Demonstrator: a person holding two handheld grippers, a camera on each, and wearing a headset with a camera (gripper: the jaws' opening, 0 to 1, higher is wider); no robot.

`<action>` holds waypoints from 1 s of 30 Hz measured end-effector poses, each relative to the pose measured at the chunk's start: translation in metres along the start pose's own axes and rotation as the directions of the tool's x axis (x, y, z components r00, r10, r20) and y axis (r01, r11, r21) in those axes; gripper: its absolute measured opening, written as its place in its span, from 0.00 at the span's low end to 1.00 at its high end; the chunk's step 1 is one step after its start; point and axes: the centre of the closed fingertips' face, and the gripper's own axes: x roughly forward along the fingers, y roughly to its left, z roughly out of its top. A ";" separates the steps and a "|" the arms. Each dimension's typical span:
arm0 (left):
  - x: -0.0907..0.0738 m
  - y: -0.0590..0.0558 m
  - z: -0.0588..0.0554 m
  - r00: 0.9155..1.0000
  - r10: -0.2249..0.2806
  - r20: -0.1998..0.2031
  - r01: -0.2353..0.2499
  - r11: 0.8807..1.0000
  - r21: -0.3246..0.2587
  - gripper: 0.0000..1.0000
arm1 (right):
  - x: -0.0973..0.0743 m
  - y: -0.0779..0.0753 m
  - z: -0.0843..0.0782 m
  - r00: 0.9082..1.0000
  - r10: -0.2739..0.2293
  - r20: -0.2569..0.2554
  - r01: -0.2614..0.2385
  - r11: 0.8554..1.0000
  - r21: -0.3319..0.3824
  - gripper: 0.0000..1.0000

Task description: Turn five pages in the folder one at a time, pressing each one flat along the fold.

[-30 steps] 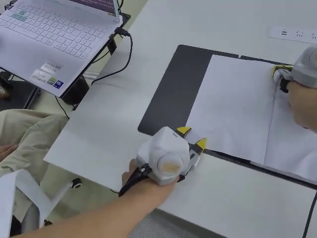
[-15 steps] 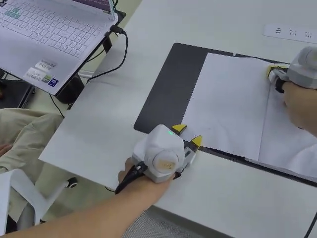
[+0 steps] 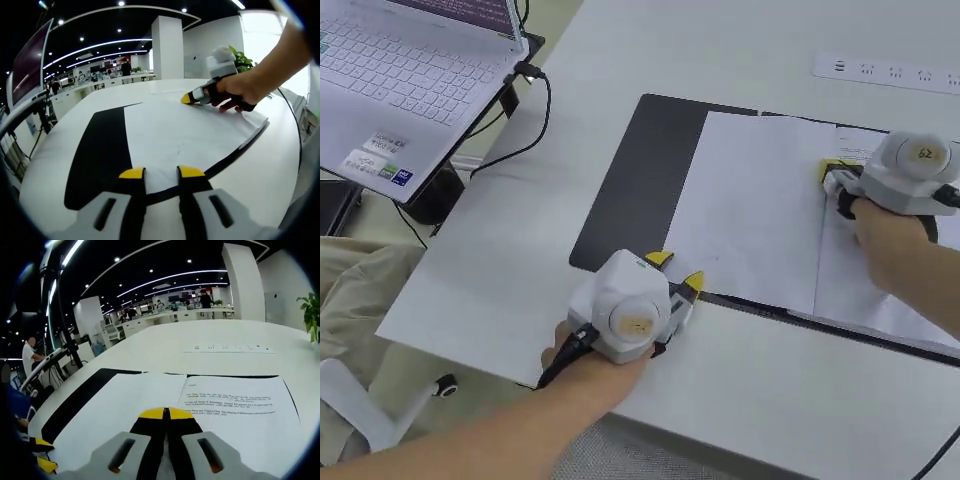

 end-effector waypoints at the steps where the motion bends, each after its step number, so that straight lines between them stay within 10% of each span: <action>1: 0.000 0.000 0.000 1.000 0.000 0.000 0.000 1.000 0.001 0.23 | -0.002 0.001 -0.001 1.000 -0.001 0.000 0.001 1.000 0.006 0.00; 30: 0.001 0.000 -0.002 1.000 0.002 -0.020 -0.002 1.000 -0.004 0.23 | -0.054 0.024 -0.034 0.997 0.076 -0.030 -0.076 0.997 0.006 0.00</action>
